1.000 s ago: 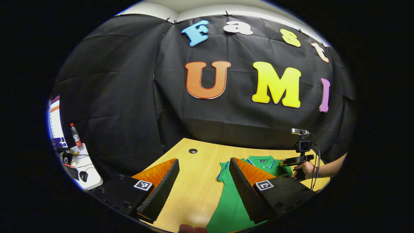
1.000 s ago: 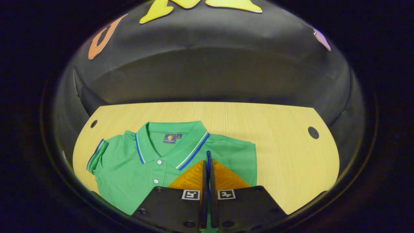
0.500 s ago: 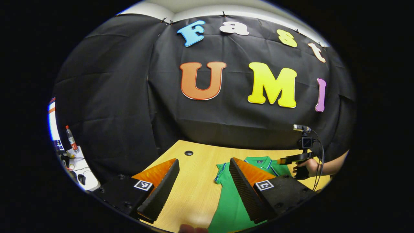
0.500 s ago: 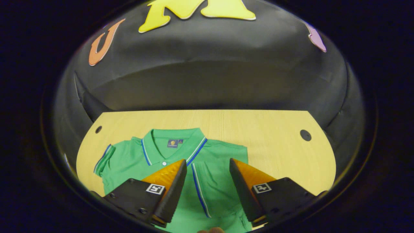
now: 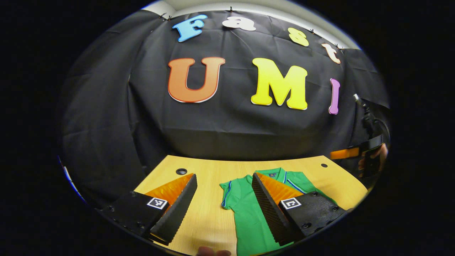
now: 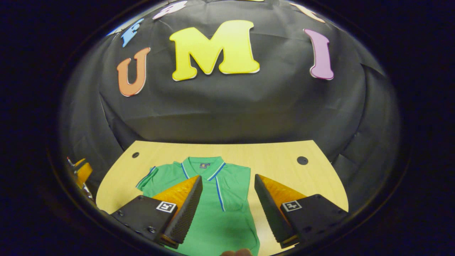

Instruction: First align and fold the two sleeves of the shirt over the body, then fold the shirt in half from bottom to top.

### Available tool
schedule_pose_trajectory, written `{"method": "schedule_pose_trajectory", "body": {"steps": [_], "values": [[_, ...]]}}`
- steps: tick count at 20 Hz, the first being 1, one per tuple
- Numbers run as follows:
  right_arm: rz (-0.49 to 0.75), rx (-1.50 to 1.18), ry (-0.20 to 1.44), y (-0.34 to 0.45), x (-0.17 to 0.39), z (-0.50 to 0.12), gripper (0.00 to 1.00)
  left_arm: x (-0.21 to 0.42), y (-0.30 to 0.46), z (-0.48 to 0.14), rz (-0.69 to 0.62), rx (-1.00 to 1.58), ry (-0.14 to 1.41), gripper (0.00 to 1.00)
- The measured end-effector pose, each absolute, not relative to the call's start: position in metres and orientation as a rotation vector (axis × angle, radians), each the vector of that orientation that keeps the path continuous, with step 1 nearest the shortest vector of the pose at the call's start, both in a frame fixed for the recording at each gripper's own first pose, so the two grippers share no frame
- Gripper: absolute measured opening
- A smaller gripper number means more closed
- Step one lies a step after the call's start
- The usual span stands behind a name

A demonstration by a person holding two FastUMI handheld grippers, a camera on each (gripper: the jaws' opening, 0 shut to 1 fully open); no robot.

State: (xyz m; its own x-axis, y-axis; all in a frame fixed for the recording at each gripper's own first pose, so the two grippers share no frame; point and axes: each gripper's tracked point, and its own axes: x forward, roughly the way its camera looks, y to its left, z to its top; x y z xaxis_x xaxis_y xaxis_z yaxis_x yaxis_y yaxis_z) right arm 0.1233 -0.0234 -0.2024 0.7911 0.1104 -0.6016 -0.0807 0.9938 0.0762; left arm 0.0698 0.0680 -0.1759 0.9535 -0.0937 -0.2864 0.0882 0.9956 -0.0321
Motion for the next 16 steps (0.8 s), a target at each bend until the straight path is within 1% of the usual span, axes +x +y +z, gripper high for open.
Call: {"method": "schedule_pose_trajectory", "body": {"steps": [3, 6, 8, 9, 10, 14, 16], "values": [[0.104, 0.028, 0.649, -0.038, 0.080, -0.180, 0.89, 0.106, 0.063, -0.204, -0.136, -0.040, 0.312, 0.99], [0.094, 0.041, 0.623, -0.044, 0.057, -0.156, 0.89, 0.138, 0.061, -0.250, -0.170, -0.018, 0.382, 0.99], [0.088, 0.063, 0.610, -0.044, 0.049, -0.146, 0.89, 0.153, 0.058, -0.281, -0.197, -0.011, 0.439, 0.99], [0.083, 0.071, 0.610, -0.045, 0.047, -0.144, 0.92, 0.159, 0.058, -0.298, -0.206, -0.005, 0.472, 0.99], [0.076, 0.076, 0.610, -0.047, 0.046, -0.142, 0.89, 0.164, 0.059, -0.312, -0.208, -0.001, 0.498, 0.99], [0.086, 0.068, 0.616, -0.041, 0.044, -0.143, 0.89, 0.174, 0.060, -0.351, -0.214, -0.022, 0.567, 0.99], [0.098, 0.088, 0.625, -0.033, 0.042, -0.145, 0.89, 0.176, 0.065, -0.363, -0.207, -0.026, 0.592, 0.96]]}}
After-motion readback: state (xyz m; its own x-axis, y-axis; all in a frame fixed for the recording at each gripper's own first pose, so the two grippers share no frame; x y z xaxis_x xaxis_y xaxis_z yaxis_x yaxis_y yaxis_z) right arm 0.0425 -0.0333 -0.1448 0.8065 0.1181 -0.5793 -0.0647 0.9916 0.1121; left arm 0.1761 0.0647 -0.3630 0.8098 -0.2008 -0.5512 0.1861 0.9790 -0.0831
